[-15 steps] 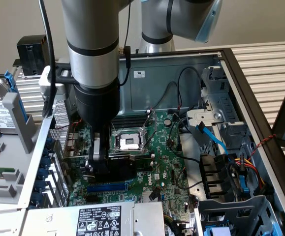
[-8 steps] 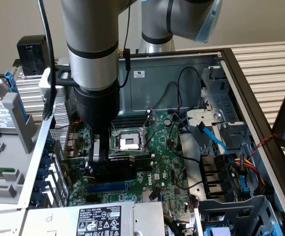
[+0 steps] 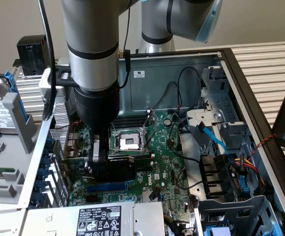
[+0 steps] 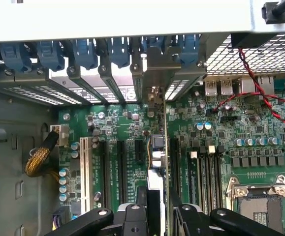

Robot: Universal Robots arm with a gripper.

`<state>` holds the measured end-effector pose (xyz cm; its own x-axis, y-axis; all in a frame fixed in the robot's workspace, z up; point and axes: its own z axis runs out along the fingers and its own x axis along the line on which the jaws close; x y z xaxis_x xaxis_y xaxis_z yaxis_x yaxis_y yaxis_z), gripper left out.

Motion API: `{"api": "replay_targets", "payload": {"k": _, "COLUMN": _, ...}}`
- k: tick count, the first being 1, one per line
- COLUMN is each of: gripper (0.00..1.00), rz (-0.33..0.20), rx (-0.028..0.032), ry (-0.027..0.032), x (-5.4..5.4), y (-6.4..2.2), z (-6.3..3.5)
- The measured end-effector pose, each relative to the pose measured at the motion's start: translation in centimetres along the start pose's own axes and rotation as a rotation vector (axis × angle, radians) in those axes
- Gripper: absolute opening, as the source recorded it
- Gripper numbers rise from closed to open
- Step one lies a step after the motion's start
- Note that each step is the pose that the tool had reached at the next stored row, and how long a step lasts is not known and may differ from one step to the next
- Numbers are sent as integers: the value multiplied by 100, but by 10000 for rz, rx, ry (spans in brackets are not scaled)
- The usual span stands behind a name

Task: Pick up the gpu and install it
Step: 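Insert the gpu into the slot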

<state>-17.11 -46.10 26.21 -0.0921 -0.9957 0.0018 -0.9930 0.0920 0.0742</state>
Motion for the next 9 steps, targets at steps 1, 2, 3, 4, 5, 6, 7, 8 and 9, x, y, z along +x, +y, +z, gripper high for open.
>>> {"api": "replay_targets", "payload": {"k": 1, "gripper": 27, "rz": 0, "rx": -4, "ry": 2, "x": 0, "y": 0, "z": 3}}
{"api": "replay_targets", "payload": {"k": 2, "gripper": 27, "rz": -1, "rx": -6, "ry": 2, "x": 0, "y": -1, "z": 8}}
{"api": "replay_targets", "payload": {"k": 3, "gripper": 27, "rz": -1, "rx": -7, "ry": 3, "x": 0, "y": -1, "z": 11}}
{"api": "replay_targets", "payload": {"k": 4, "gripper": 27, "rz": 0, "rx": -8, "ry": 4, "x": 0, "y": -1, "z": 15}}
{"api": "replay_targets", "payload": {"k": 5, "gripper": 27, "rz": 0, "rx": -10, "ry": 4, "x": 0, "y": -1, "z": 18}}
{"api": "replay_targets", "payload": {"k": 6, "gripper": 27, "rz": 0, "rx": -14, "ry": 3, "x": 0, "y": -2, "z": 20}}
{"api": "replay_targets", "payload": {"k": 7, "gripper": 27, "rz": -1, "rx": -21, "ry": 3, "x": 1, "y": -2, "z": 21}}
{"api": "replay_targets", "payload": {"k": 8, "gripper": 27, "rz": -2, "rx": -32, "ry": 2, "x": 2, "y": -3, "z": 22}}
{"api": "replay_targets", "payload": {"k": 9, "gripper": 27, "rz": -1, "rx": -45, "ry": 4, "x": 3, "y": -2, "z": 22}}
